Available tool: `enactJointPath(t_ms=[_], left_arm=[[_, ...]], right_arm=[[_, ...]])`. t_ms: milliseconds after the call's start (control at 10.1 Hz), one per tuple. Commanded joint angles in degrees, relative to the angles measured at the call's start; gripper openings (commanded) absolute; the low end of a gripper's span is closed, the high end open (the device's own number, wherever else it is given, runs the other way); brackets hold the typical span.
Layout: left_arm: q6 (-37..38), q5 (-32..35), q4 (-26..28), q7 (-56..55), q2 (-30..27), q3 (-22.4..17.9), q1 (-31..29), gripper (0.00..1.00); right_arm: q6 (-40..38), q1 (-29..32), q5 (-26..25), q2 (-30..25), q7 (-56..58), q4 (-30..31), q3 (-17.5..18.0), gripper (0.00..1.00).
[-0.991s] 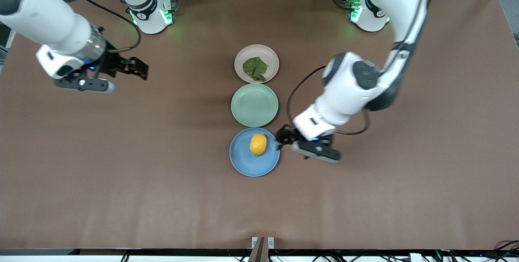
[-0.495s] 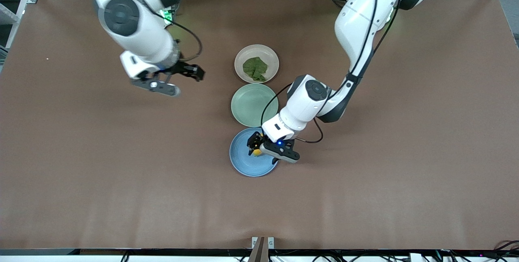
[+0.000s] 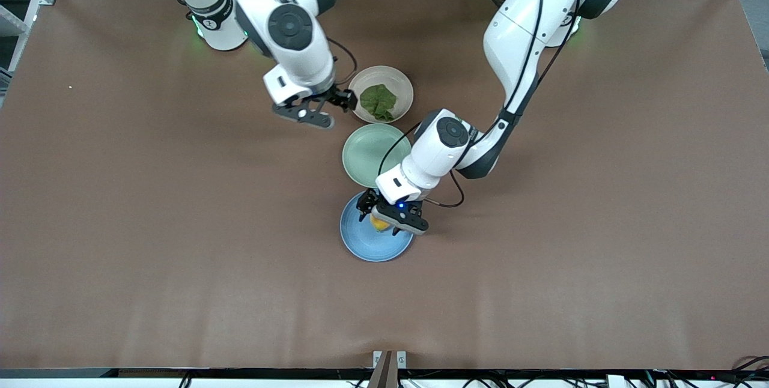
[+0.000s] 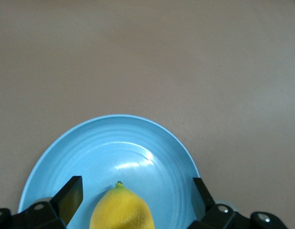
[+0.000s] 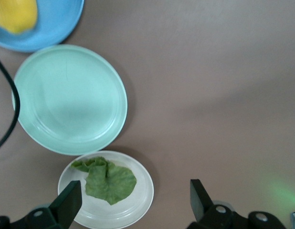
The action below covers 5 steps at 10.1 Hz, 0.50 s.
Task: Pick lemon and lettuce from blue and beige plates
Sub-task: 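Close the left gripper on the lemon while the right gripper grasps the lettuce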
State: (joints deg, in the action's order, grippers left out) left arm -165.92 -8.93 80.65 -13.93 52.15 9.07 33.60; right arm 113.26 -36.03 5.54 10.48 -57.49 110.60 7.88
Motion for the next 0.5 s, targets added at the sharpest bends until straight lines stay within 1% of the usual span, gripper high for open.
enactJointPath(t_ms=[0,99,198,396], left_arm=[[-0.02,2.06,-0.49,0.57,1.11,-0.89,0.42,1.0],[-0.02,2.51,-0.4,0.57,1.37,-0.89,0.42,1.0],[0.07,2.78,-0.4,0.66,1.55,-1.33,0.42,1.0],[0.07,3.75,-0.14,0.4,1.99,-1.6,0.59,1.0]], right_arm=[[9.73,-4.9,0.26,-0.64,-4.01,6.61,-0.41,1.0],[15.0,-7.02,0.18,-0.38,-5.16,9.69,-0.41,1.0],[18.45,-8.87,-0.09,0.32,-6.48,11.37,-0.41,1.0],[23.47,-12.12,-0.61,3.91,-9.12,12.0,-0.58,1.0]])
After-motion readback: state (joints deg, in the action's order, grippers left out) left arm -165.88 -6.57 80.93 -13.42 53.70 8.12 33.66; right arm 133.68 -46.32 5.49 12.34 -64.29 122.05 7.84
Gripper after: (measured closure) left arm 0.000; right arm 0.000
